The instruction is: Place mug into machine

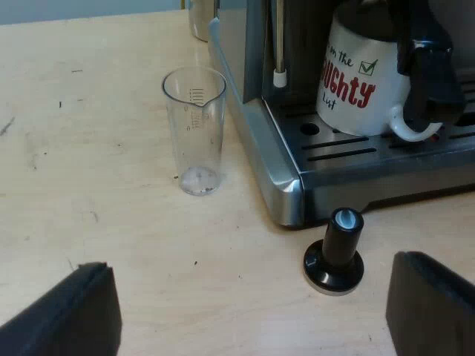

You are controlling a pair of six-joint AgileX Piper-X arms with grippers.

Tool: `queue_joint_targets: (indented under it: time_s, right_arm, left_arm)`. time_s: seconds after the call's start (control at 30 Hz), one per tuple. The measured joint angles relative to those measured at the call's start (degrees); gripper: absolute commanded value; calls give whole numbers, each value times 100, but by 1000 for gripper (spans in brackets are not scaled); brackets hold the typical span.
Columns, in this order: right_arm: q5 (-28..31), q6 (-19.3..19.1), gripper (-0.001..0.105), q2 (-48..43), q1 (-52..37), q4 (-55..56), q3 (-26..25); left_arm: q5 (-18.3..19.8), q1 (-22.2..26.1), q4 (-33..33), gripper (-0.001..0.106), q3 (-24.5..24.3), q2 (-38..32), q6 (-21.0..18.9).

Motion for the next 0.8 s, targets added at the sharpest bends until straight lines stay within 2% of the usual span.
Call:
queue_joint_targets:
  time_s: [0.23, 0.8]
  right_arm:
    - [-80, 57, 75, 0, 0, 95, 213]
    - [-120, 57, 75, 0, 0, 126, 213]
  left_arm:
    - [0, 0, 0, 89, 0, 0, 0]
    - [0, 0, 0, 89, 0, 0, 0]
